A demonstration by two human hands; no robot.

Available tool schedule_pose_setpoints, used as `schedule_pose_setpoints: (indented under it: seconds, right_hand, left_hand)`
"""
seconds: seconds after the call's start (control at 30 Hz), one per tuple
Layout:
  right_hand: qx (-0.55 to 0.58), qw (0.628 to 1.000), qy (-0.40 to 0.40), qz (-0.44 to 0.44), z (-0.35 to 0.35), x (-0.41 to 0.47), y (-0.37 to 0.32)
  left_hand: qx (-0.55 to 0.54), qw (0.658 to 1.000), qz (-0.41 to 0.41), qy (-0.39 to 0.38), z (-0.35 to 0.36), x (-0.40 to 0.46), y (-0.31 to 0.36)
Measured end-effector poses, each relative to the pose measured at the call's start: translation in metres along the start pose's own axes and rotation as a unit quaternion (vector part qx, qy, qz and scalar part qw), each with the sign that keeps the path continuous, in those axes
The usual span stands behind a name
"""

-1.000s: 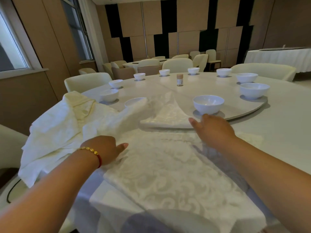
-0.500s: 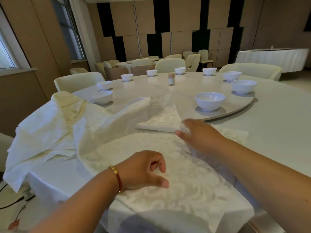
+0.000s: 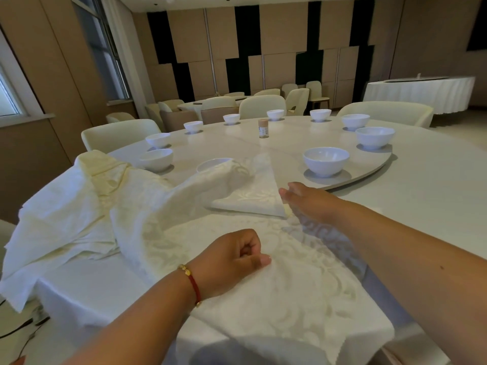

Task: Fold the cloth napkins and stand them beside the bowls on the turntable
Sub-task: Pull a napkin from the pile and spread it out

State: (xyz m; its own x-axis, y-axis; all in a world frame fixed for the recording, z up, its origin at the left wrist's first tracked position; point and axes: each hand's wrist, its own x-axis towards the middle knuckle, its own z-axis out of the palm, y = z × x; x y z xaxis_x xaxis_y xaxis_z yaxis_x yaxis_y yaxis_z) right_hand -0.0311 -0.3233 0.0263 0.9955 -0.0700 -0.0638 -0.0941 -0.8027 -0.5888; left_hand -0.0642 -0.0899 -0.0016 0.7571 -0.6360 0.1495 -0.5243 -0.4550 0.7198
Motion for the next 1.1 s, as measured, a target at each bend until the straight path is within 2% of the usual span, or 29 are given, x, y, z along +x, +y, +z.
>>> schedule_pose_setpoints:
  seconds: [0.07, 0.17, 0.3, 0.37, 0.4, 0.5, 0.63, 0.73, 0.83, 0.93, 1.1]
  right_hand:
    - [0.012, 1.000, 0.017, -0.014, 0.001, -0.008, -0.004]
    - [0.065, 0.997, 0.030, -0.038, 0.006, -0.027, -0.014]
    - [0.175, 0.982, -0.077, -0.003, 0.007, -0.055, -0.024]
    - [0.204, 0.970, -0.132, 0.023, 0.007, -0.070, -0.025]
    - [0.179, 0.972, -0.153, 0.015, 0.007, -0.076, -0.025]
    - [0.088, 0.983, -0.153, -0.048, 0.006, -0.086, -0.025]
    - [0.166, 0.981, -0.096, -0.031, 0.003, -0.092, -0.026]
    - [0.202, 0.978, -0.040, -0.019, -0.003, -0.097, -0.025]
    - [0.126, 0.992, -0.009, -0.017, -0.014, -0.106, -0.024]
    - [0.109, 0.993, -0.030, -0.033, -0.030, -0.122, -0.026]
    - [0.073, 0.993, -0.012, -0.093, -0.057, -0.141, -0.039]
  left_hand:
    - [-0.009, 0.999, 0.003, 0.042, -0.001, 0.000, 0.003]
    - [-0.050, 0.988, -0.020, 0.144, -0.008, -0.002, -0.002]
    - [-0.066, 0.948, -0.090, 0.298, -0.022, -0.004, -0.010]
    - [-0.041, 0.936, -0.115, 0.331, -0.027, -0.004, -0.012]
    - [-0.031, 0.934, -0.118, 0.336, -0.029, -0.004, -0.013]
    - [-0.033, 0.945, -0.125, 0.300, -0.031, -0.005, -0.017]
    - [-0.040, 0.976, -0.154, 0.152, -0.046, -0.011, -0.026]
    - [0.008, 0.992, -0.114, 0.057, -0.055, -0.020, -0.028]
    - [-0.036, 0.995, -0.090, 0.024, -0.051, -0.025, -0.023]
    - [-0.026, 0.998, -0.064, 0.009, -0.048, -0.029, -0.014]
    - [-0.059, 0.996, -0.036, -0.051, -0.063, -0.034, 0.003]
